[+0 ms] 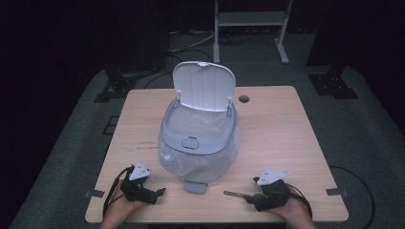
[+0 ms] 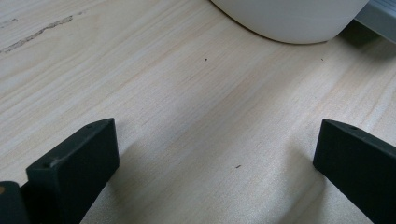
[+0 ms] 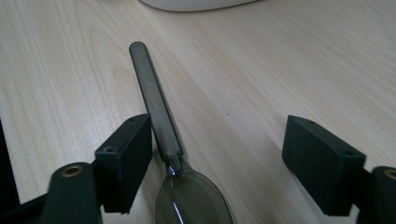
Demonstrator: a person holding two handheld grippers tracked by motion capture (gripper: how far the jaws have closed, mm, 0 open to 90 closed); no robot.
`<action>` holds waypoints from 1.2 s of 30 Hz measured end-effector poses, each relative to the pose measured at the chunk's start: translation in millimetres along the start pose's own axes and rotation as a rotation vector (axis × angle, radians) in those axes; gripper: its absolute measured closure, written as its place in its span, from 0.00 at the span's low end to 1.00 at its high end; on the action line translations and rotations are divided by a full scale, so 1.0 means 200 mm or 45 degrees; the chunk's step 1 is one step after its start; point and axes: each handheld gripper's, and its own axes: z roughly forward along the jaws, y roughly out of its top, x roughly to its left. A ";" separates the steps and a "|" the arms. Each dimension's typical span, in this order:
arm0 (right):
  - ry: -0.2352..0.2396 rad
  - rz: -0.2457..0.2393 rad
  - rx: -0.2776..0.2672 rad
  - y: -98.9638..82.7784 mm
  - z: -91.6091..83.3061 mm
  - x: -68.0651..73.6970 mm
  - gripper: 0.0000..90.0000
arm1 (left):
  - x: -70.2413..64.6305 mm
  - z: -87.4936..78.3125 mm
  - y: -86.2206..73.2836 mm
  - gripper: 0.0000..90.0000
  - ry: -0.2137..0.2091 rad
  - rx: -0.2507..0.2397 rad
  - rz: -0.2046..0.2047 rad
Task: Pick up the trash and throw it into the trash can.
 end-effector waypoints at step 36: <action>0.004 0.015 -0.027 -0.02 -0.04 -0.01 0.86 | 0.00 0.00 0.00 0.00 -0.002 0.000 0.002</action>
